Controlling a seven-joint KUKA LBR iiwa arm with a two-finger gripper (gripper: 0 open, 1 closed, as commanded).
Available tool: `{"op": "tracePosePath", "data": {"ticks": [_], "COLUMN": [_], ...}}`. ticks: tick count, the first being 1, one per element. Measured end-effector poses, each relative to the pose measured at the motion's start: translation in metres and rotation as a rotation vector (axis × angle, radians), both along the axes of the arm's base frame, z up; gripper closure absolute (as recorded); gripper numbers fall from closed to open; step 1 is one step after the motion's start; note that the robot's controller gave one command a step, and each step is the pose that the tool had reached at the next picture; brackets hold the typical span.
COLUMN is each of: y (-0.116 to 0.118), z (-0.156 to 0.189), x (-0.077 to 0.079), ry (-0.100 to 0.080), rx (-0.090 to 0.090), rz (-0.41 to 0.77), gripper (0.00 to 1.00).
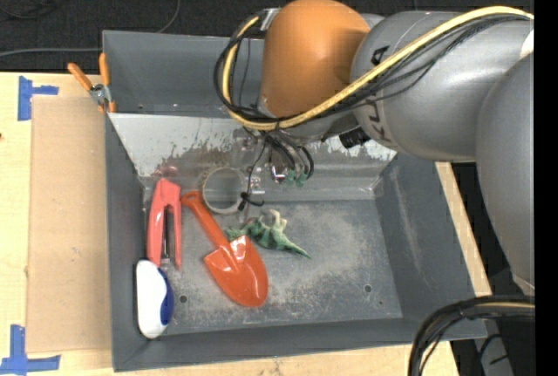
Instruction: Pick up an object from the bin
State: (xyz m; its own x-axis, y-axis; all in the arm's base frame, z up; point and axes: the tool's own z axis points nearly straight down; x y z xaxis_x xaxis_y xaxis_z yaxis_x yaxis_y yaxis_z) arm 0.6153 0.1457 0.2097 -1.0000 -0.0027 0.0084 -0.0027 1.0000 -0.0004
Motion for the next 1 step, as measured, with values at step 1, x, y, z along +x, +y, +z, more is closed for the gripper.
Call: {"op": "tracePosePath", "data": {"ticks": [1], "y": [-0.0012], "z": [0.0043], "x": [0.0019], "ry": [-0.007], "rx": [0.001], "rz": [-0.005], "gripper": [0.0]}}
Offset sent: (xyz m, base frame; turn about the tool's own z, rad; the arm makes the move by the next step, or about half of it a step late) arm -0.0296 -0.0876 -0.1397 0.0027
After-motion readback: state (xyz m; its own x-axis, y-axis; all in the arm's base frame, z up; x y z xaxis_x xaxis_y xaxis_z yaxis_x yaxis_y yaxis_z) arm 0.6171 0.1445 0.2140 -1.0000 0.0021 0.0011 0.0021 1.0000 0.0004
